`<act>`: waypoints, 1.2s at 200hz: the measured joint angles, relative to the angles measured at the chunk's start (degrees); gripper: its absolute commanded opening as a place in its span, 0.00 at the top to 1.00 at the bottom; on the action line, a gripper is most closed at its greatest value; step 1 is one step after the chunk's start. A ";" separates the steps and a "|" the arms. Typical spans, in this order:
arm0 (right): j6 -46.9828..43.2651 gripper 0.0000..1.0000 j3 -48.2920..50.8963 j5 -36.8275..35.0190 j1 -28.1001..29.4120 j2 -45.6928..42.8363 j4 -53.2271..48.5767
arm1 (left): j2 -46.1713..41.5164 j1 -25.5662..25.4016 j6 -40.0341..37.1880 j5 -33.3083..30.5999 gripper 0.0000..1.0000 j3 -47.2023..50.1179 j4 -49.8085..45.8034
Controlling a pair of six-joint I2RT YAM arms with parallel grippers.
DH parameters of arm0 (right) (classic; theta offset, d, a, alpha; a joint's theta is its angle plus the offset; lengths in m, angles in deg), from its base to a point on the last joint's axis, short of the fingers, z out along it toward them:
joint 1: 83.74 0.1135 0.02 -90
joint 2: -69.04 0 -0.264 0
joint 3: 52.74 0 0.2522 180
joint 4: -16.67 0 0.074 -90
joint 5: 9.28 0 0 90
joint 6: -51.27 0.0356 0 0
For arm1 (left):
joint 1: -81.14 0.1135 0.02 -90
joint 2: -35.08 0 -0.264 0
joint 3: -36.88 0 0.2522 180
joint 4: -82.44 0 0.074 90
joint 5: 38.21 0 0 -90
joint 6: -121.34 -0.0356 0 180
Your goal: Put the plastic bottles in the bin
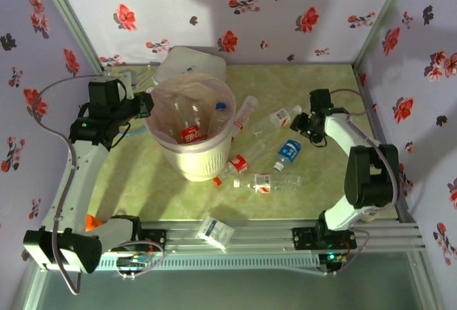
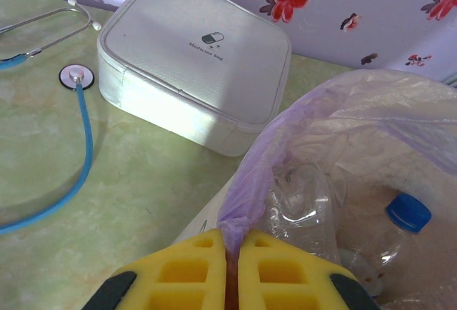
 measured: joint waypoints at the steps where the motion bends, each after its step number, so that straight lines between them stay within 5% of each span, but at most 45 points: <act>1: -0.07 0.43 -0.02 -0.02 -0.02 -0.17 -0.04 | 0.00 0.00 0.02 0.00 0.97 0.00 0.00; 63: -5.33 0.54 -3.87 1.42 -0.02 -12.63 -4.07 | 0.00 0.00 0.35 0.02 0.97 0.00 0.00; 120: -5.09 0.57 -13.05 8.94 1.88 -22.49 3.54 | 0.00 0.00 0.48 0.02 0.97 0.00 0.02; 175: -6.21 0.62 -16.46 8.11 21.18 -26.77 23.85 | 0.02 -0.44 0.87 0.04 0.97 0.00 0.26; 240: -9.77 0.61 -30.64 11.17 31.78 -10.78 30.80 | 0.07 -0.59 0.92 0.02 0.97 0.00 0.35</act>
